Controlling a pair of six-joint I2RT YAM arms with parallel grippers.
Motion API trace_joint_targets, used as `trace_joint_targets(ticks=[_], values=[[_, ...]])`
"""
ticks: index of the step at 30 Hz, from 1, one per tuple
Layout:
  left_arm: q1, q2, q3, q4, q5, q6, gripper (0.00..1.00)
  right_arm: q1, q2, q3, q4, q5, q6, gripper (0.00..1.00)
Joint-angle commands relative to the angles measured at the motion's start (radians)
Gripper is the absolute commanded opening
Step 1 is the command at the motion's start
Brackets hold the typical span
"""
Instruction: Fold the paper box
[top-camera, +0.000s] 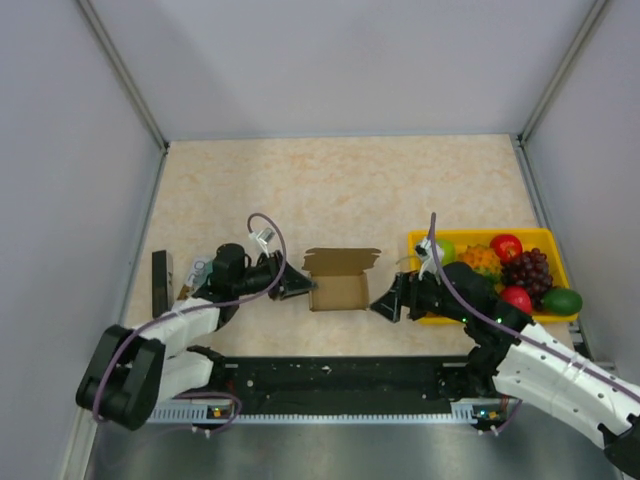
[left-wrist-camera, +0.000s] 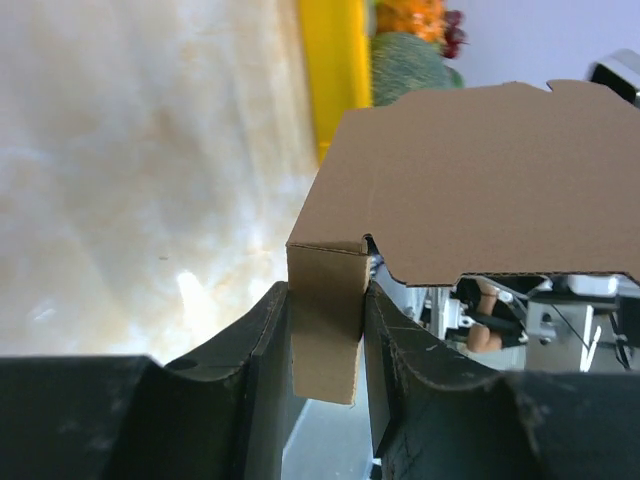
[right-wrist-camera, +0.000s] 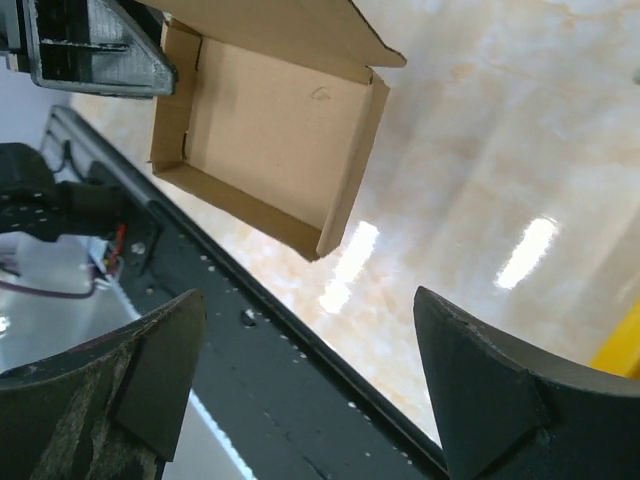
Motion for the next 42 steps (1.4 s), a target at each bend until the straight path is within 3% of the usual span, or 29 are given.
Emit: trace_joint_targets(ticks=[1, 2, 6, 9, 10, 13, 15, 16, 19, 22, 24, 26, 28, 30, 33, 36, 37, 38, 42], values=[[-0.001, 0.179, -0.044, 0.274, -0.079, 0.082, 0.21, -0.008, -0.007, 0.055, -0.122, 0.086, -0.074, 0.85], [-0.001, 0.213, -0.058, 0.316, -0.094, 0.08, 0.21, -0.008, 0.007, 0.058, -0.122, 0.076, -0.08, 0.99], [-0.004, 0.385, -0.07, 0.521, -0.097, 0.097, 0.24, 0.069, 0.083, 0.065, -0.045, 0.026, -0.111, 0.99], [-0.004, 0.453, -0.095, 0.575, -0.106, 0.102, 0.43, 0.232, 0.184, 0.119, -0.019, 0.176, -0.14, 0.99], [-0.004, 0.449, -0.124, 0.58, -0.118, 0.102, 0.56, 0.255, 0.212, 0.128, 0.001, 0.195, -0.143, 0.93], [-0.002, 0.381, -0.161, 0.488, -0.138, 0.135, 0.78, 0.321, 0.318, 0.151, 0.056, 0.241, -0.135, 0.8], [-0.001, 0.288, -0.171, 0.349, -0.143, 0.157, 0.86, 0.381, 0.358, 0.168, 0.095, 0.287, -0.134, 0.71], [-0.001, 0.243, -0.175, 0.278, -0.154, 0.183, 0.86, 0.398, 0.384, 0.171, 0.108, 0.33, -0.134, 0.6], [-0.001, 0.018, -0.14, -0.102, -0.227, 0.273, 0.81, 0.446, 0.425, 0.16, 0.2, 0.358, -0.152, 0.47], [-0.001, -0.23, -0.077, -0.47, -0.392, 0.316, 0.65, 0.501, 0.475, 0.165, 0.239, 0.364, -0.232, 0.34], [0.007, -0.342, -0.005, -0.581, -0.525, 0.323, 0.53, 0.533, 0.499, 0.189, 0.237, 0.362, -0.335, 0.28], [0.016, -0.342, 0.057, -0.675, -0.591, 0.33, 0.49, 0.561, 0.54, 0.211, 0.242, 0.346, -0.412, 0.13], [0.037, -0.25, 0.155, -0.695, -0.605, 0.327, 0.4, 0.564, 0.577, 0.265, 0.208, 0.301, -0.526, 0.0], [0.065, -0.132, 0.233, -0.678, -0.602, 0.318, 0.31, 0.565, 0.636, 0.317, 0.19, 0.274, -0.621, 0.0], [0.12, 0.021, 0.288, -0.519, -0.57, 0.327, 0.3, 0.57, 0.717, 0.381, 0.184, 0.232, -0.709, 0.0], [0.151, 0.276, 0.44, -0.468, -0.449, 0.39, 0.23, 0.582, 0.807, 0.441, 0.171, 0.23, -0.756, 0.0], [0.151, 0.35, 0.494, -0.466, -0.301, 0.413, 0.14, 0.584, 0.837, 0.456, 0.156, 0.229, -0.766, 0.0], [0.145, 0.482, 0.544, -0.497, -0.246, 0.43, 0.09, 0.591, 0.858, 0.488, 0.145, 0.229, -0.775, 0.0], [0.099, 0.652, 0.673, -0.488, -0.154, 0.502, 0.05, 0.602, 0.953, 0.536, 0.124, 0.256, -0.824, 0.0]])
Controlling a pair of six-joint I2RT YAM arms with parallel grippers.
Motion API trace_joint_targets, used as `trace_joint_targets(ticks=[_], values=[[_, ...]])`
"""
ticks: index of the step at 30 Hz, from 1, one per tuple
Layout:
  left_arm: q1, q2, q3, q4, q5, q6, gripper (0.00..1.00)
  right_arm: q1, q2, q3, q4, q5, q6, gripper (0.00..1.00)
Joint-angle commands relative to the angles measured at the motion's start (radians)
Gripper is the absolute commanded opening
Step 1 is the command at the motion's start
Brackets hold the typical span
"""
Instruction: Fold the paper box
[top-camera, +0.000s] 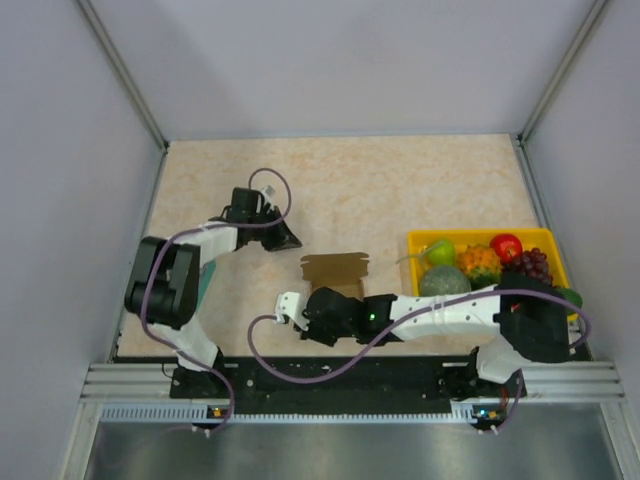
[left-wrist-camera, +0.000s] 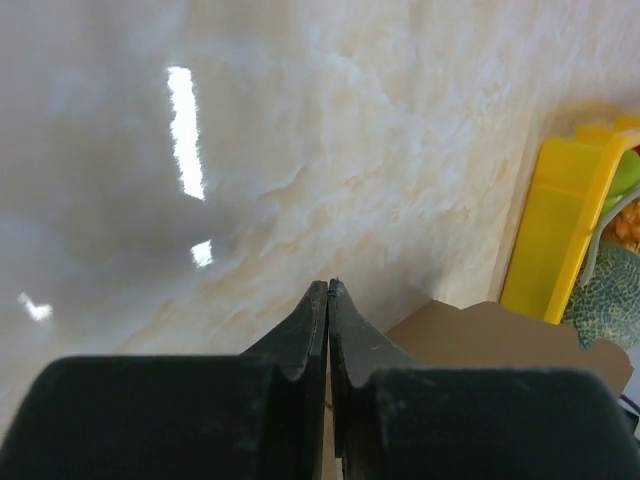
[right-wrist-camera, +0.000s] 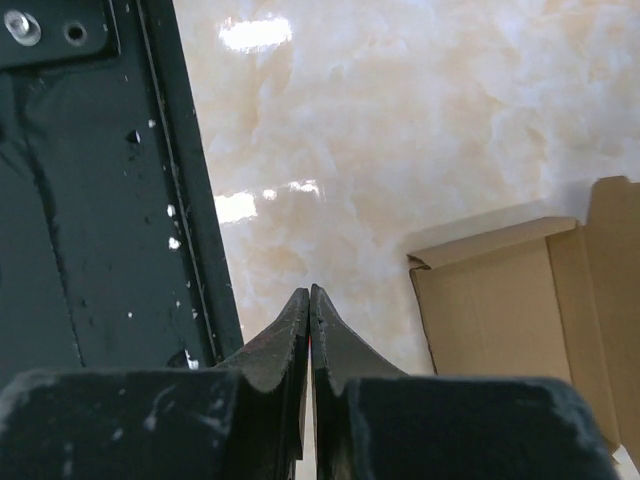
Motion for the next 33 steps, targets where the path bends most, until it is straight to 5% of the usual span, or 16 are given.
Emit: trace_joint_targets(ticks=[1, 33], values=[[-0.055, 0.119, 0.1, 0.015, 0.179, 0.113, 0.04, 0.022, 0.085, 0.073, -0.034, 0.008, -0.101, 0.0], [-0.167, 0.194, 0.01, 0.041, 0.21, 0.23, 0.0, -0.079, 0.277, 0.08, -0.033, 0.105, -0.259, 0.0]])
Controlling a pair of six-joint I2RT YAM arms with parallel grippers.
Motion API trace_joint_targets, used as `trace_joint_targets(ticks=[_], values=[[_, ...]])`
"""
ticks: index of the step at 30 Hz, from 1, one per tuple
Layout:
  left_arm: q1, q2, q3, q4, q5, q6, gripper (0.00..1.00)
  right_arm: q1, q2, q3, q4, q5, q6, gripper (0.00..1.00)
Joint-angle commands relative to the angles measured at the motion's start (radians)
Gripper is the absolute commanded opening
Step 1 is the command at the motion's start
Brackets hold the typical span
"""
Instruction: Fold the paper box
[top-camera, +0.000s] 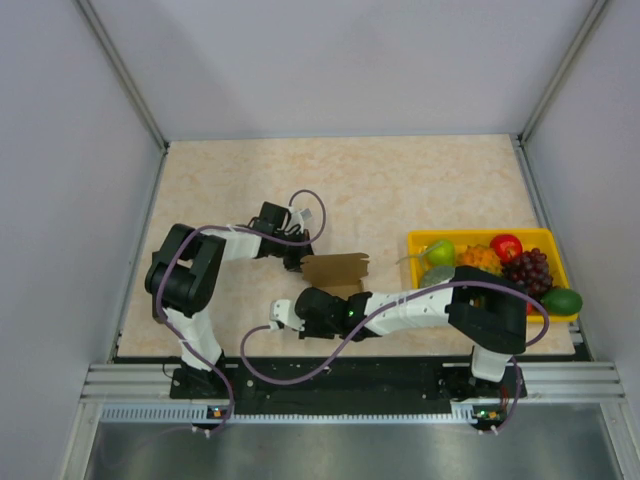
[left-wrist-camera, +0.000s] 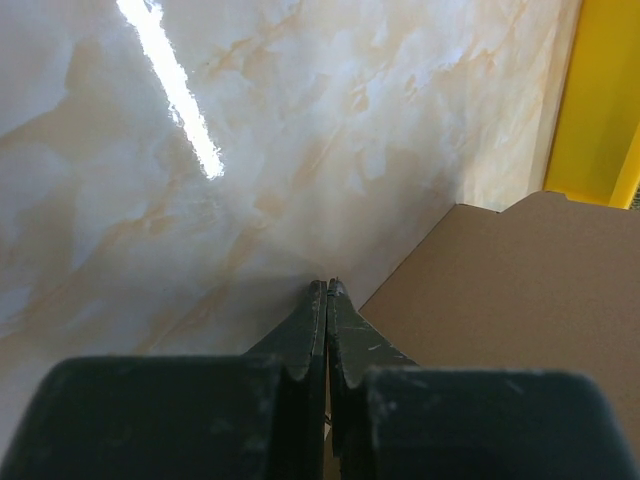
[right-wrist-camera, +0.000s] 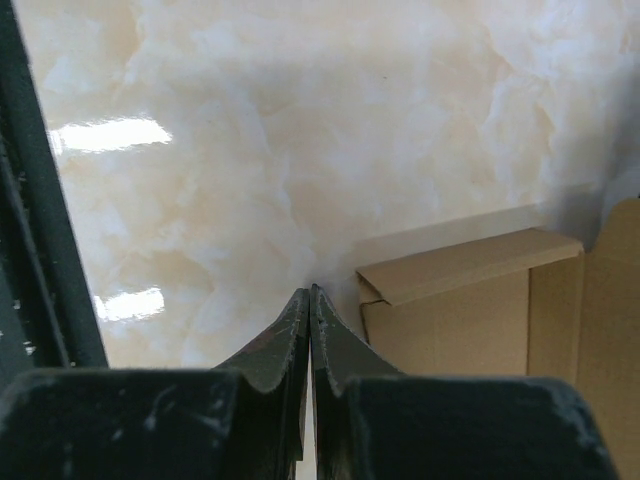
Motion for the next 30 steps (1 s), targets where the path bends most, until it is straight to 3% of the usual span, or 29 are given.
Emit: trace_joint_targets(ticks=[1, 22, 30], values=[[-0.011, -0.003, -0.018, 0.036, 0.006, 0.029, 0.0, -0.037, 0.03, 0.013, -0.032, 0.047, -0.036, 0.0], [-0.049, -0.025, -0.057, 0.047, 0.09, 0.099, 0.0, -0.149, 0.076, 0.053, -0.003, -0.048, -0.104, 0.0], [-0.043, -0.038, -0.054, 0.008, 0.025, 0.087, 0.0, -0.152, 0.045, 0.09, -0.044, -0.109, -0.089, 0.0]])
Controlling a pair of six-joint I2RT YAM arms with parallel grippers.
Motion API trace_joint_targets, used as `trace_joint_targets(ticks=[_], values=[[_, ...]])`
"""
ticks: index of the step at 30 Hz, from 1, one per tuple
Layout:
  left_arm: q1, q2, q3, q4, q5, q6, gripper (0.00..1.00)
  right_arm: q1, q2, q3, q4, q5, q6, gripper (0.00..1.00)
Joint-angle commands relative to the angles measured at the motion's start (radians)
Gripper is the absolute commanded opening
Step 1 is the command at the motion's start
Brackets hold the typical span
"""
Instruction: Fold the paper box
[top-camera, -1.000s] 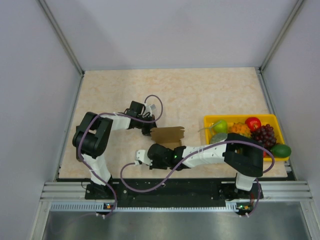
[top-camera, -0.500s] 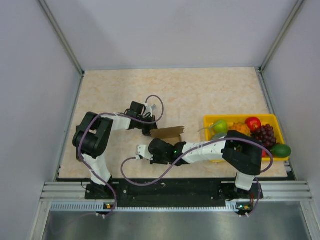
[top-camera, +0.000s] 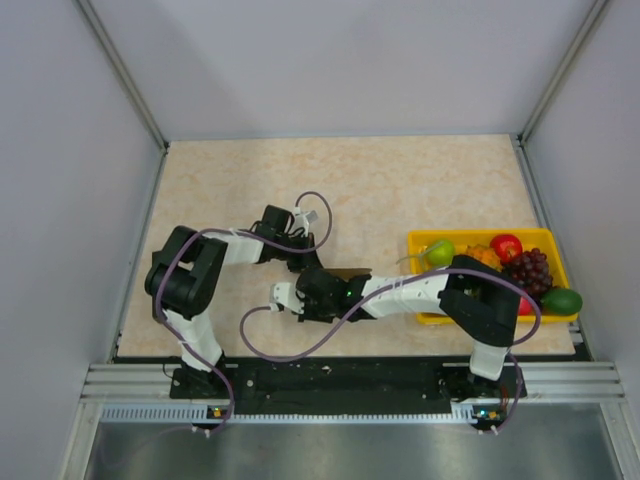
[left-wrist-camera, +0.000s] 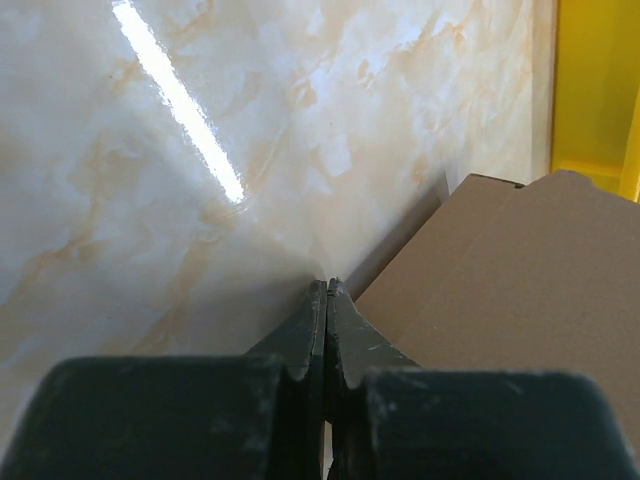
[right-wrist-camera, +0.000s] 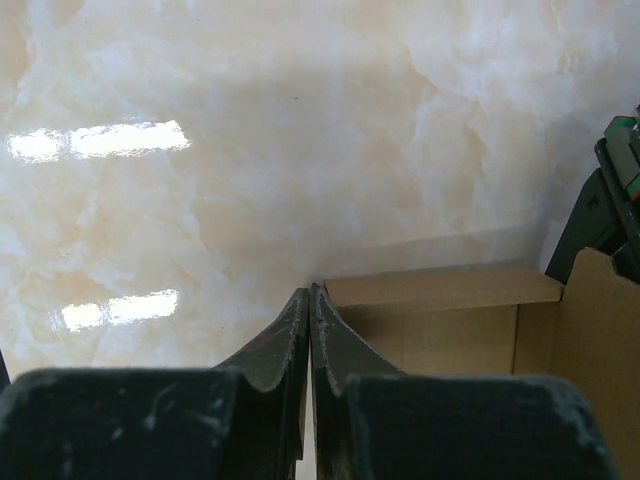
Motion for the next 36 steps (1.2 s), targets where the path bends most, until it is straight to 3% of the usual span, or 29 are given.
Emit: trace_joint_targets(ticks=[1, 3, 9, 13, 19, 24, 30, 33, 34, 36], values=[[-0.004, -0.018, 0.015, -0.091, -0.013, 0.002, 0.0, -0.01, -0.025, 0.016, -0.049, -0.003, 0.024, 0.0], [0.003, -0.021, 0.033, -0.097, -0.03, -0.014, 0.0, 0.018, -0.119, -0.009, -0.054, -0.003, 0.053, 0.0], [0.017, -0.027, 0.088, -0.122, -0.04, -0.029, 0.13, 0.043, -0.321, -0.118, -0.075, -0.02, 0.164, 0.0], [0.017, -0.023, 0.114, -0.134, -0.047, -0.026, 0.2, 0.042, -0.377, -0.159, -0.072, -0.025, 0.213, 0.0], [0.028, -0.047, 0.11, -0.156, -0.09, -0.017, 0.2, -0.023, -0.423, -0.22, -0.031, -0.011, 0.332, 0.0], [0.075, -0.189, 0.016, -0.12, -0.182, -0.041, 0.28, -0.112, -0.541, -0.236, 0.012, 0.046, 0.501, 0.05], [0.151, -0.476, -0.14, -0.175, -0.343, -0.087, 0.4, -0.258, -0.623, -0.136, -0.224, 0.058, 0.589, 0.08], [0.152, -0.642, -0.197, -0.201, -0.372, -0.133, 0.45, -0.344, -0.752, -0.159, -0.236, 0.063, 0.613, 0.39], [0.152, -0.68, -0.208, -0.215, -0.388, -0.136, 0.46, -0.373, -0.775, -0.164, -0.236, 0.016, 0.613, 0.59], [0.152, -0.794, -0.243, -0.234, -0.382, -0.135, 0.49, -0.473, -0.794, -0.15, -0.255, -0.07, 0.606, 0.73]])
